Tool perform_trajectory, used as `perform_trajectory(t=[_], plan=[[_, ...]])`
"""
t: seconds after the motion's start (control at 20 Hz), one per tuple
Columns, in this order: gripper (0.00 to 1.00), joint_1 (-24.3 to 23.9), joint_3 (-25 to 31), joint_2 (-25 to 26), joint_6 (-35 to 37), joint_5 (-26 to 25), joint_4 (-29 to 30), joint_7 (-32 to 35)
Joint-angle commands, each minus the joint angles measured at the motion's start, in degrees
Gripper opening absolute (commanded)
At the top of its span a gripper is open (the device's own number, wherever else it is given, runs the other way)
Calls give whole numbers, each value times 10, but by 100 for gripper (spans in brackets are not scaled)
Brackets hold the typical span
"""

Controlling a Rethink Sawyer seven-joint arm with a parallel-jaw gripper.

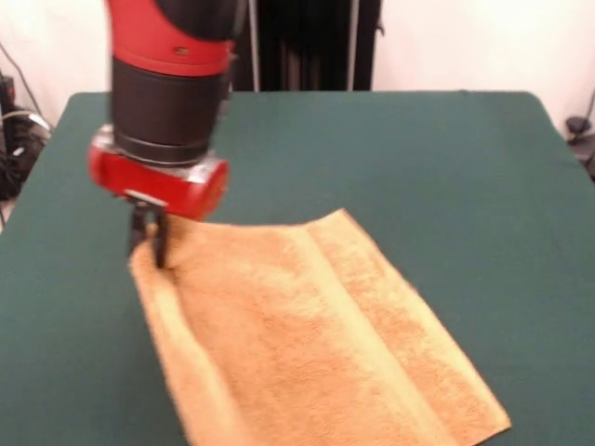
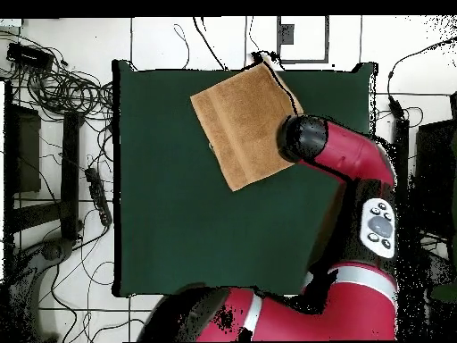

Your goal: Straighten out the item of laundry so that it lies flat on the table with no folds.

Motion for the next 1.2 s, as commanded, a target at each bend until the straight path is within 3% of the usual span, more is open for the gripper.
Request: perform_trajectory(t=[0.05,0.45,0.5,1.1,1.2], plan=[[0,3,112,17,74,-39,-30,-80],[0,-15,133,26,94,-75,-63,-86],[100,-18,139,26,96,-85,-64,-79],[100,-30,159,30,83,-121,-83,-73],[100,-34,172,25,49,-130,-79,-76]])
